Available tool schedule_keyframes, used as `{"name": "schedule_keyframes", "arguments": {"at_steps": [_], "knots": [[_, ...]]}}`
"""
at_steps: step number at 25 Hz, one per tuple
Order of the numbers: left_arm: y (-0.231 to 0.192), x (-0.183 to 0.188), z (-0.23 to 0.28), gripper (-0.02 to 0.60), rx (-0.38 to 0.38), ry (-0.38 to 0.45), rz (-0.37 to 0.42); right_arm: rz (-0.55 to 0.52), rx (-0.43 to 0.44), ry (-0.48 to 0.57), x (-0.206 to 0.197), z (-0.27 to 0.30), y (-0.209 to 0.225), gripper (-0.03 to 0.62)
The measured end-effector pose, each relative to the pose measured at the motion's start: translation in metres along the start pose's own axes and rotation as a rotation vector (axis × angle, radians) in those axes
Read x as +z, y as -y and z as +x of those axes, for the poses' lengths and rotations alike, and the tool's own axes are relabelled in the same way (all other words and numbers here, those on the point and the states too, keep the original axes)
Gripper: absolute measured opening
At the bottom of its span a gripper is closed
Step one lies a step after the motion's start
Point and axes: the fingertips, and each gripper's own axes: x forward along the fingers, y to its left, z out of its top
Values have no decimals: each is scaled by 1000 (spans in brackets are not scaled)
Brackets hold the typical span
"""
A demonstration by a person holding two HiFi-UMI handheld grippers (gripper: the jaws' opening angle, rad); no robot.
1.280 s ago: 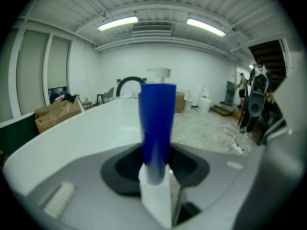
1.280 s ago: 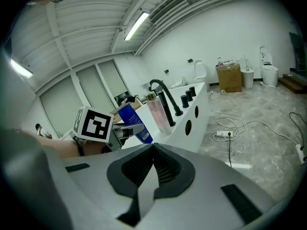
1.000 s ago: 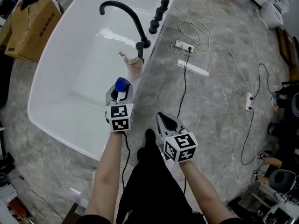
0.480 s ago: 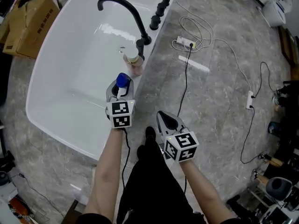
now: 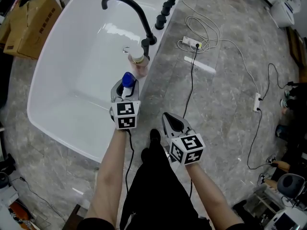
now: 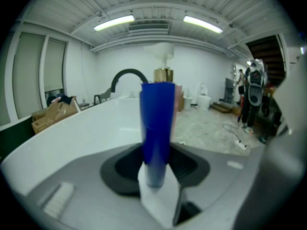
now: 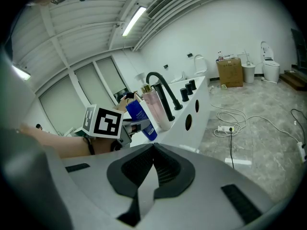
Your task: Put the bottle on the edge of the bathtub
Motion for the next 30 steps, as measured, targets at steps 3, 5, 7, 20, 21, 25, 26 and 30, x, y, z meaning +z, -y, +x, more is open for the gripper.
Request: {"name": "schedule_keyframes", "arguments": {"at_steps": [3, 5, 7, 20, 21, 25, 26, 30], "knots": [[0, -1, 1, 167, -7, -8, -3, -1, -1, 0, -1, -1, 0, 5], [0, -1, 1, 167, -10, -12, -6, -2, 0, 2, -2, -2, -2, 3], [1, 0, 0, 173, -13, -13, -13, -4, 1, 5, -2, -4, -2, 5], [1, -10, -22, 221, 8, -65, -61, -6, 4, 34, -1, -17, -13, 5], [0, -12, -26, 212, 9, -70, -65, -8, 5, 36, -1, -19, -15, 3], [1, -17, -43, 184, 7, -78, -86, -15, 2, 46, -2, -25, -21, 5], [1, -18, -49, 176, 5, -77, -97, -16, 1, 50, -3, -27, -23, 5], [3, -19, -70, 135, 0, -76, -115, -22, -5, 66, -2, -36, -30, 5]]}}
